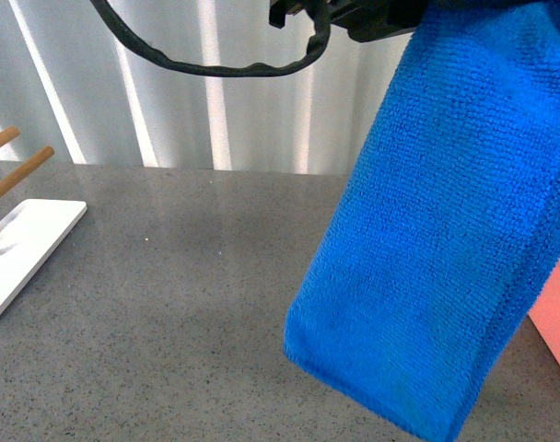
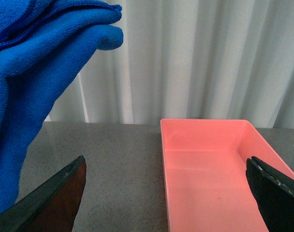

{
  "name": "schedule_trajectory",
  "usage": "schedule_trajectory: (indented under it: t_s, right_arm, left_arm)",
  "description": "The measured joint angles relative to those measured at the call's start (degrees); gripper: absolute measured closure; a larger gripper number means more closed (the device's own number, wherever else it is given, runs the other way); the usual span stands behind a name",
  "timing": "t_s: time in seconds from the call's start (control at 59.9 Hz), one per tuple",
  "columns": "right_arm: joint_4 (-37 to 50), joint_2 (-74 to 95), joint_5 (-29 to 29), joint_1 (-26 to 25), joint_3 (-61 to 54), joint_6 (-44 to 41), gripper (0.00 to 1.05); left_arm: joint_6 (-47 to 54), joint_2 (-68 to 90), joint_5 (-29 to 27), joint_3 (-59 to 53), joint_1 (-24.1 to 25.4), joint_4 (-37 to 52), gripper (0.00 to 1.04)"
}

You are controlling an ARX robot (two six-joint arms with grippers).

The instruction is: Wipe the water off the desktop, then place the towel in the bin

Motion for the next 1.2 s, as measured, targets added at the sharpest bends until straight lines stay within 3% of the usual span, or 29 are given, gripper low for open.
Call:
schedule_trajectory:
  t_s: [0.033, 0.067, 0.117, 0.15, 0.184, 0.317, 0.485, 0.685, 0.835, 1.203]
  right_arm:
    - [-0.1, 0.1, -0.5, 0.0, 0.0, -0.3, 0.07]
    - [-2.5, 1.2, -4.9, -1.3, 0.9, -2.4, 0.07]
    - [-6.2, 6.2, -15.2, -4.6, 3.0, -9.8, 0.07]
    - [-4.1, 12.1, -23.1, -7.0, 4.6, -16.3, 0.07]
    - [-0.5, 16.6, -27.0, -8.2, 6.1, -19.4, 0.07]
    - [10.5, 31.5, -32.2, -9.1, 12.9, -22.4, 0.07]
    - [12.6, 43.6, -33.0, -6.0, 16.2, -20.5, 0.07]
    - [14.5, 46.9, -32.8, 2.1, 16.1, -13.4, 0.07]
    - [21.3, 52.6, -27.4, 8.0, 16.2, -8.1, 0.07]
    - [28.4, 64.2, -22.9, 10.9, 19.1, -4.1, 0.07]
  left_arm:
    - [-0.6, 0.0, -0.1, 0.0, -0.3, 0.3, 1.0]
    - [-1.0, 0.0, -0.4, -0.1, -0.5, 0.4, 1.0]
    - [-1.5, 0.0, -0.5, -0.2, -0.7, 0.4, 1.0]
    - [-2.1, 0.1, -0.8, -0.4, -0.9, 0.7, 1.0]
    - [-2.3, 0.1, -0.9, -0.5, -1.0, 0.7, 1.0]
    - [-2.9, 0.3, -1.5, -0.9, -1.1, 0.9, 1.0]
    - [-3.7, 0.3, -1.9, -0.9, -1.5, 1.0, 1.0]
    - [-3.7, 0.3, -2.4, -0.9, -2.0, 1.0, 1.0]
    - [-3.8, 0.3, -2.6, -0.9, -2.7, 1.0, 1.0]
    - [-3.9, 0.3, -3.0, -0.8, -3.1, 0.7, 1.0]
